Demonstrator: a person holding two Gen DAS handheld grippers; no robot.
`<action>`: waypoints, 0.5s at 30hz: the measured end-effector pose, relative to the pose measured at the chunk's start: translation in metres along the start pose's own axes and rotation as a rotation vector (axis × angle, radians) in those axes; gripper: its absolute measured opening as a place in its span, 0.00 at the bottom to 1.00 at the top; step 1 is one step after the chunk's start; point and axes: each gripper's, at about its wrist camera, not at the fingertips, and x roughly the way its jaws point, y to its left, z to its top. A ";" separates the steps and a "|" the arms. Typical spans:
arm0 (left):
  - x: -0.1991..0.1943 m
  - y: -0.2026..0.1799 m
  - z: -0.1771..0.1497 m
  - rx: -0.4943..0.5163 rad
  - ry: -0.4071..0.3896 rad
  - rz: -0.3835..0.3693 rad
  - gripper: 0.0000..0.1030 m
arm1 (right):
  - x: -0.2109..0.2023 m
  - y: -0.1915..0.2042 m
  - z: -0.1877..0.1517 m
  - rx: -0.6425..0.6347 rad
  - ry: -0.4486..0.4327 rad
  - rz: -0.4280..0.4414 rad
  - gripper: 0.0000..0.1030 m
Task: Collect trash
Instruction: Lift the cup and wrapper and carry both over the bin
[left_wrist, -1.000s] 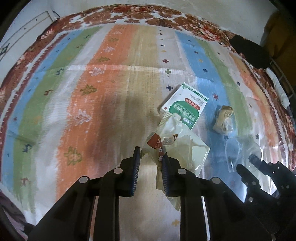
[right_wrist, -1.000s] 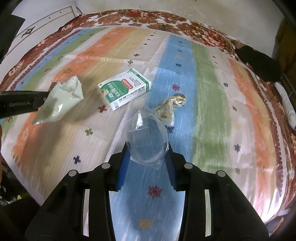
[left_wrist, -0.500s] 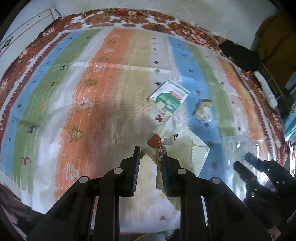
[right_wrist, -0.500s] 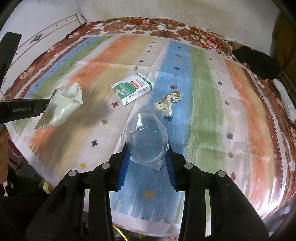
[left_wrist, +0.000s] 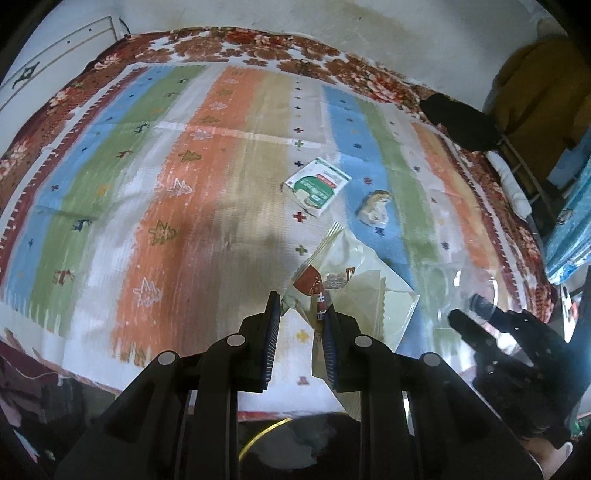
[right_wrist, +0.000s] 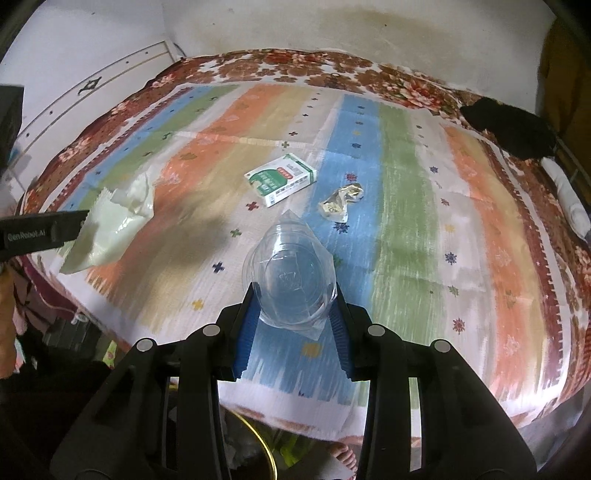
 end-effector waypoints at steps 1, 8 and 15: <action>-0.004 -0.002 -0.003 0.001 -0.007 -0.008 0.20 | -0.003 0.000 -0.002 0.003 -0.003 0.003 0.34; -0.018 -0.007 -0.018 0.012 -0.021 -0.026 0.20 | -0.024 0.000 -0.015 0.044 -0.017 0.028 0.34; -0.034 -0.005 -0.032 0.015 -0.041 -0.051 0.20 | -0.041 -0.009 -0.032 0.105 -0.026 0.048 0.34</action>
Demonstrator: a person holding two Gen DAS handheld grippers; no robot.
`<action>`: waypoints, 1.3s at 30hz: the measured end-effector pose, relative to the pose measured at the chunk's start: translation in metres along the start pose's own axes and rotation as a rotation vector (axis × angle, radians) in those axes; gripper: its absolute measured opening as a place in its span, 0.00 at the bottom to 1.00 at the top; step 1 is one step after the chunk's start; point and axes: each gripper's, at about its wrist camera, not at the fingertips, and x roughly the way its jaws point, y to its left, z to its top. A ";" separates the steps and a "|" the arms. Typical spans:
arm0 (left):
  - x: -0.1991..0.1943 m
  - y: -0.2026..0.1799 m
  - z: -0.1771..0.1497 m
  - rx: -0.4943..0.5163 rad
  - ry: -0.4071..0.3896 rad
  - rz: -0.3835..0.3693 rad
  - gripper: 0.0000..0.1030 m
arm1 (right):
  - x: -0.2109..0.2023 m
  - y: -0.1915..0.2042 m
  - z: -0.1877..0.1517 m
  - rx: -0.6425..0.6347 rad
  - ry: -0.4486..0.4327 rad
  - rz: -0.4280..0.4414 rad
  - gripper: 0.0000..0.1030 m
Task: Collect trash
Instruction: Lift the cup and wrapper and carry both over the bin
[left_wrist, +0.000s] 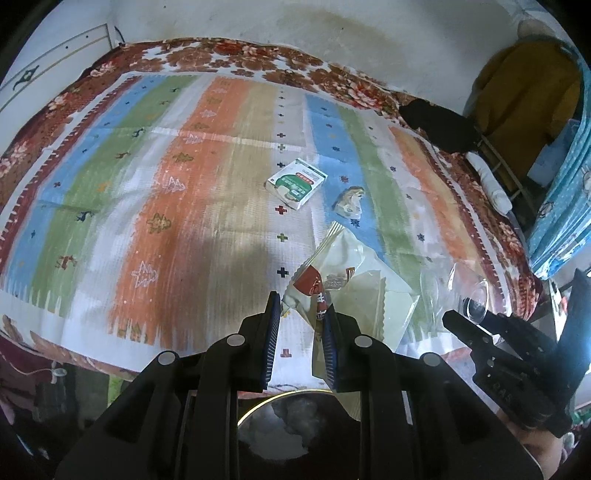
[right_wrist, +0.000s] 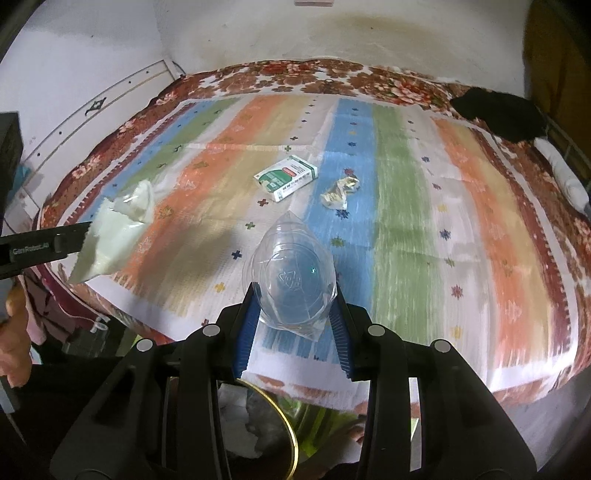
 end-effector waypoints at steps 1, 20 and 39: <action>-0.003 0.001 -0.002 -0.006 -0.003 -0.006 0.20 | -0.003 -0.002 -0.003 0.013 -0.001 0.003 0.34; -0.047 -0.013 -0.070 0.040 -0.065 -0.085 0.20 | -0.055 0.020 -0.062 0.033 -0.091 0.066 0.34; -0.069 -0.012 -0.143 0.106 -0.055 -0.133 0.21 | -0.069 0.041 -0.130 0.049 -0.021 0.156 0.34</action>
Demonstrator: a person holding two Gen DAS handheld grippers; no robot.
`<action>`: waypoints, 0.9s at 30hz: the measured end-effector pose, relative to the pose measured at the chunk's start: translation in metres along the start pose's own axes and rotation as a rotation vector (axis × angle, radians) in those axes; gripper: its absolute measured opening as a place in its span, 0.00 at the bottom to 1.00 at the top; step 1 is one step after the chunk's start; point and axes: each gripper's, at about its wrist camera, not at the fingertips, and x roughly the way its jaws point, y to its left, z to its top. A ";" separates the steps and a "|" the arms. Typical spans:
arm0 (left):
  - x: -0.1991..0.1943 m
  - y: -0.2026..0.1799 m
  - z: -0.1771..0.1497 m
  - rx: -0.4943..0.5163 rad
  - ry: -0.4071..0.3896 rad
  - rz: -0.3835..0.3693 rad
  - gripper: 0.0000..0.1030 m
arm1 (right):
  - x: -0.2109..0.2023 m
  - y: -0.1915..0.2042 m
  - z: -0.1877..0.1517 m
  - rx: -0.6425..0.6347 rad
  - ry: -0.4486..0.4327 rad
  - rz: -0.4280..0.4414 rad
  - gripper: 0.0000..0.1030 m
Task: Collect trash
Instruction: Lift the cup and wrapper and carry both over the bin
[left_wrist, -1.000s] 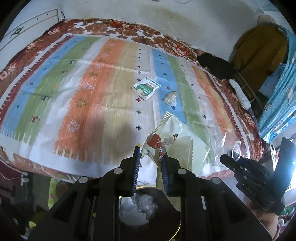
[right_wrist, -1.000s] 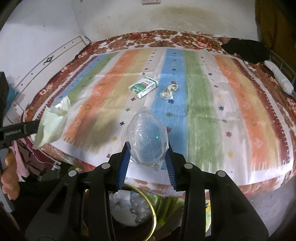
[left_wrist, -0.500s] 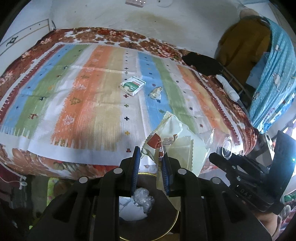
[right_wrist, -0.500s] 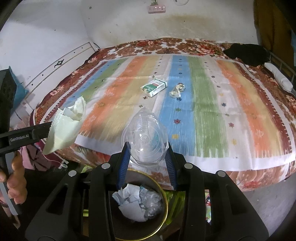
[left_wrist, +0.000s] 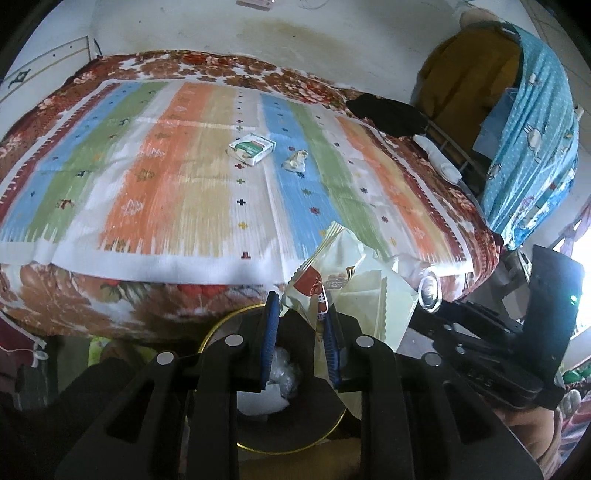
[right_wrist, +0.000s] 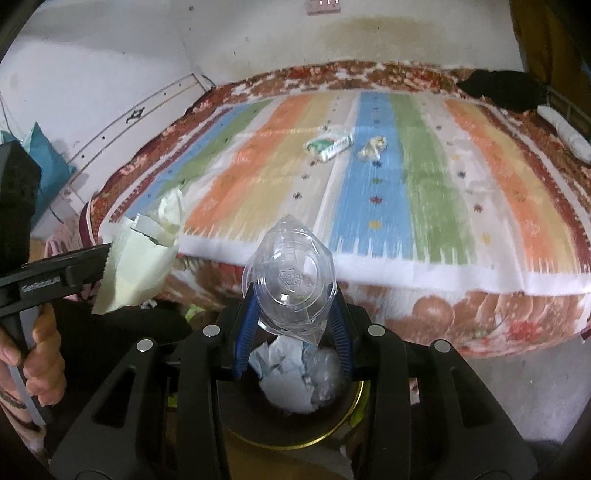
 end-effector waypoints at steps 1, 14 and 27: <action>-0.001 0.000 -0.004 0.003 0.001 0.000 0.21 | 0.001 0.001 -0.003 0.002 0.008 0.003 0.34; 0.004 -0.002 -0.033 0.038 0.043 0.045 0.23 | 0.012 0.013 -0.037 0.006 0.102 -0.017 0.34; 0.051 0.032 -0.039 -0.166 0.217 0.045 0.22 | 0.054 0.006 -0.049 0.066 0.257 -0.031 0.34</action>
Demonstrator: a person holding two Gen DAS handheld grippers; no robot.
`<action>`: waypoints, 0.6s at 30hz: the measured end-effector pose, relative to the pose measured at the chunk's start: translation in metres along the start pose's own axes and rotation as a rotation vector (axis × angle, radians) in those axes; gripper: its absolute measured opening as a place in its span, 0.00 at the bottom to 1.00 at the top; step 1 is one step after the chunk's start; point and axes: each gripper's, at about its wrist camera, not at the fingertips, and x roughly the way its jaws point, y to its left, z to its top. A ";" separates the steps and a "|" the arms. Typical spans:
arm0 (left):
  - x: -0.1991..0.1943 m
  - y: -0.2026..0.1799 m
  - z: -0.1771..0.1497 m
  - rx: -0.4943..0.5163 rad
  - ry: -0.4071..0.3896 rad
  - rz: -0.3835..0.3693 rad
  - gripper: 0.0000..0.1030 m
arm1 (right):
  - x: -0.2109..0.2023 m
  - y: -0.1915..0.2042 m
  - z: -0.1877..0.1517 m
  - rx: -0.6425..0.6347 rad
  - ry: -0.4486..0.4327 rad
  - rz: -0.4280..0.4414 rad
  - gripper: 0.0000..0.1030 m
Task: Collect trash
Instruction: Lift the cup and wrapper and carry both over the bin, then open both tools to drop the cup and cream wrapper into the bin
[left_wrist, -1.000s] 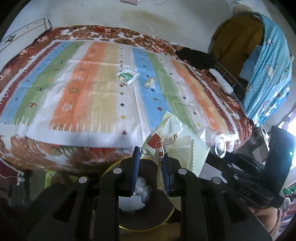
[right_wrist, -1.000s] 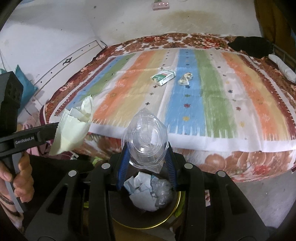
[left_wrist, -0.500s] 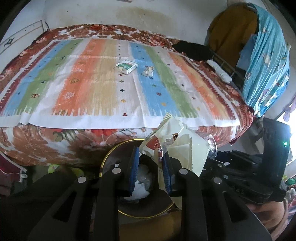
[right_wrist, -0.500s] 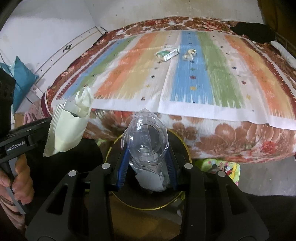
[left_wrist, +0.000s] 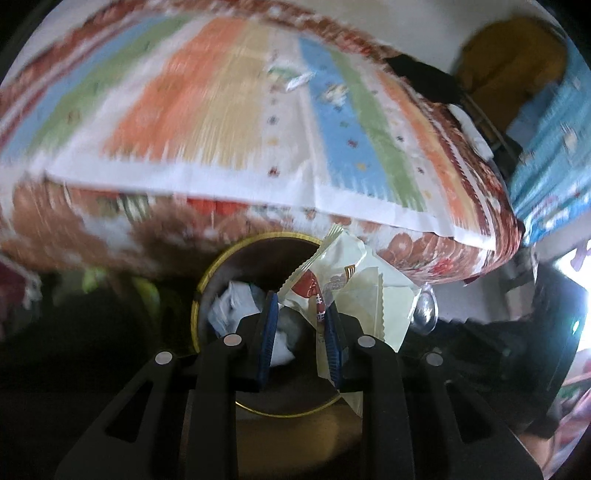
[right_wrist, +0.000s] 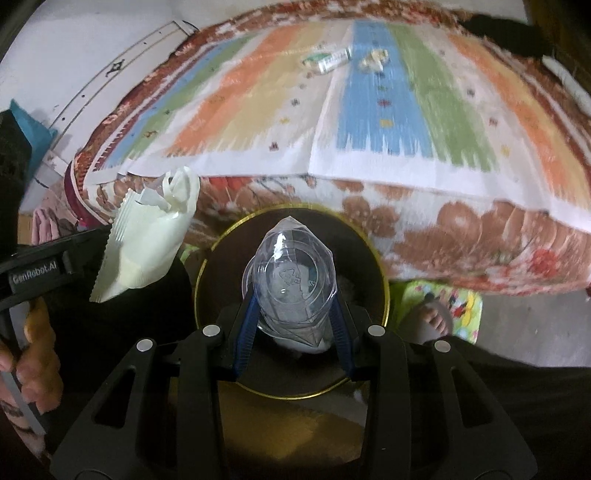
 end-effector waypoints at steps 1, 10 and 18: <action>0.005 0.003 0.001 -0.019 0.014 0.004 0.22 | 0.007 -0.001 0.000 0.013 0.022 0.004 0.34; 0.049 0.018 0.003 -0.109 0.123 0.089 0.22 | 0.040 -0.005 0.002 0.047 0.101 -0.025 0.34; 0.087 0.036 0.004 -0.217 0.203 0.129 0.22 | 0.066 -0.016 0.006 0.100 0.161 -0.044 0.35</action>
